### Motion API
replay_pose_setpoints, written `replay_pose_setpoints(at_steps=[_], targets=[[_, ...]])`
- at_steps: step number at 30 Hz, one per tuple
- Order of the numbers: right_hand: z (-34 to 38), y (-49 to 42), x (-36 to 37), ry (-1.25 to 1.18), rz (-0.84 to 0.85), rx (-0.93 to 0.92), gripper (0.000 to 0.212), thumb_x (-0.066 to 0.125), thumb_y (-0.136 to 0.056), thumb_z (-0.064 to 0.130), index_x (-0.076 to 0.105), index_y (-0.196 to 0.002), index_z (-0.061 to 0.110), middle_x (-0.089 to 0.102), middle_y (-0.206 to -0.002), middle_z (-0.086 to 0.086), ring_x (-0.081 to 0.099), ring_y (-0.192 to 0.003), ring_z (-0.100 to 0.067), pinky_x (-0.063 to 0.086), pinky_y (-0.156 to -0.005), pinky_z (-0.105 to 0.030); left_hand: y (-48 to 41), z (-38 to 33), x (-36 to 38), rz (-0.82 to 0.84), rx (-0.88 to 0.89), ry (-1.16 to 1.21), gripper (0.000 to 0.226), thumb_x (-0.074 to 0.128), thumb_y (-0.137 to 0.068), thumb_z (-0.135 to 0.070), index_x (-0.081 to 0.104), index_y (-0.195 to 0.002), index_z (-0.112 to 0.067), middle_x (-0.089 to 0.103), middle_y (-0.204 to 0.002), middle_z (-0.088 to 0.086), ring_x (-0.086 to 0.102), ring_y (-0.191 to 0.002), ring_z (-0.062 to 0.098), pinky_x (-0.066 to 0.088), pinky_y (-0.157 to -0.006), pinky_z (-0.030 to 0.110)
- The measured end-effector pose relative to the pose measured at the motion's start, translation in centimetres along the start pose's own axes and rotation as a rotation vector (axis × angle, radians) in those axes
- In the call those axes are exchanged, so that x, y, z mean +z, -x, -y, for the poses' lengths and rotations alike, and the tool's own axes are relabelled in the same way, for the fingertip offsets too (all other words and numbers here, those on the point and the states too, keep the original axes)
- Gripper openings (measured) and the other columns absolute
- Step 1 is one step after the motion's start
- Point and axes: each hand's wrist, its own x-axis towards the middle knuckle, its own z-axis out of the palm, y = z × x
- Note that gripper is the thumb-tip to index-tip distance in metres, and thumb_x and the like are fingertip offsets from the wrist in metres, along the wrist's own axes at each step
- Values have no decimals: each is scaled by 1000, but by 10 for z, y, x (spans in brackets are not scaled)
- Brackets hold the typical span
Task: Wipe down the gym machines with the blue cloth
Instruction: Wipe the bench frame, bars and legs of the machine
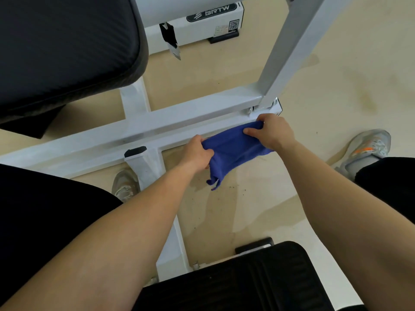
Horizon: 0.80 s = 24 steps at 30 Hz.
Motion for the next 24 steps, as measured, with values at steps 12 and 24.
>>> replay_pose_setpoints(at_steps=[12, 24], targets=[[30, -28, 64, -691, -307, 79, 46, 45, -79, 0, 62, -120, 13, 67, -103, 1, 64, -91, -17, 54, -89, -34, -40, 8, 29, -693, -51, 402, 23, 61, -92, -12, 46, -109, -10, 56, -115, 7, 58, -89, 14, 48, -75, 14], [-9, -33, 116, 255, -165, -431, 67, 38, -100, 24, 9, -160, 17, 5, -167, -8, 8, -154, -22, 8, -125, -45, -74, 56, 41, -377, 382, -861, 78, 53, -92, -28, 13, -156, -10, 14, -163, 13, 13, -150, 31, 22, -119, 51]])
